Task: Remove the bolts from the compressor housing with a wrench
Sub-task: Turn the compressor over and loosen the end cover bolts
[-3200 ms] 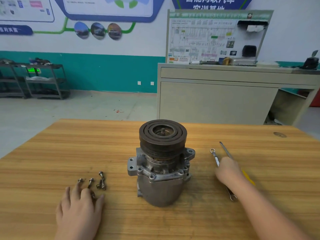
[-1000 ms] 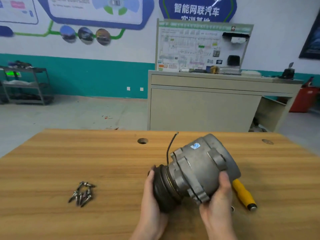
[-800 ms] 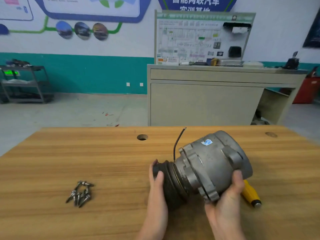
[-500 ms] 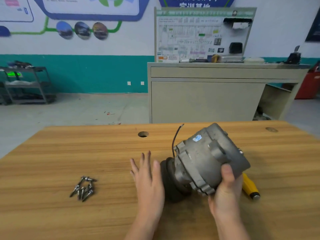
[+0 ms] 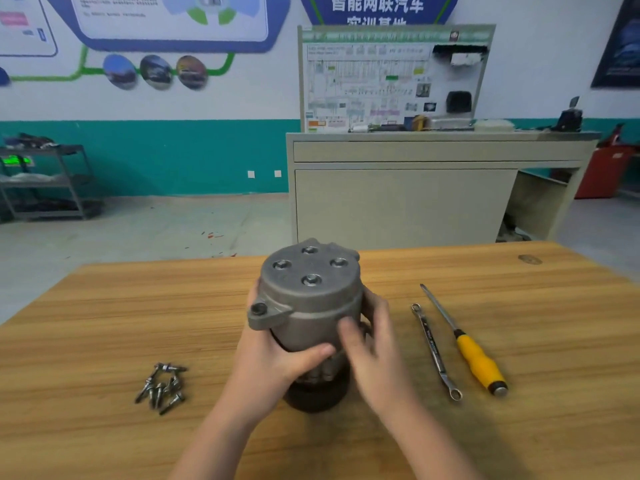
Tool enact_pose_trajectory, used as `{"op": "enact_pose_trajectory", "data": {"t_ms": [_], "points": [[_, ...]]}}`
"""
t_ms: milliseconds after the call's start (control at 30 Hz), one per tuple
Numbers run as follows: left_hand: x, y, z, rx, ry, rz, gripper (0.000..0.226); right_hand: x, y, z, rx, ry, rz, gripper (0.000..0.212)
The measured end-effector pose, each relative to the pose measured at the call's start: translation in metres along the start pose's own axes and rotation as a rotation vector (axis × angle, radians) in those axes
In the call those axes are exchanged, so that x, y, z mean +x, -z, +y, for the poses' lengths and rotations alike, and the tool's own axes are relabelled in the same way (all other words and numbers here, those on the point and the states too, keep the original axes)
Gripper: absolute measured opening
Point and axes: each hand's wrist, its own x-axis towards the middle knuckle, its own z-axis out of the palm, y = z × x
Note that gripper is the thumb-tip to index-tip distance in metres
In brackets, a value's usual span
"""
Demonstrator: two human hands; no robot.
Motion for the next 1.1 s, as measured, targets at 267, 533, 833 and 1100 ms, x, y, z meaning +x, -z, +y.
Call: {"op": "enact_pose_trajectory", "data": {"t_ms": [267, 533, 833, 1100], "points": [[0.001, -0.011, 0.001, 0.018, -0.046, 0.025, 0.105, 0.064, 0.096, 0.022, -1.043, -0.658, 0.145, 0.035], [-0.026, -0.027, 0.004, 0.274, 0.074, 0.243, 0.128, 0.076, 0.094, 0.052, -1.355, -0.825, -0.157, 0.035], [-0.004, 0.000, 0.057, 0.259, -0.067, 0.399, 0.069, 0.074, 0.103, 0.013, -0.562, -0.548, 0.080, 0.024], [0.046, -0.011, 0.078, 1.063, 0.052, -0.279, 0.077, 0.064, 0.079, -0.089, 0.408, -0.118, 0.184, 0.021]]}}
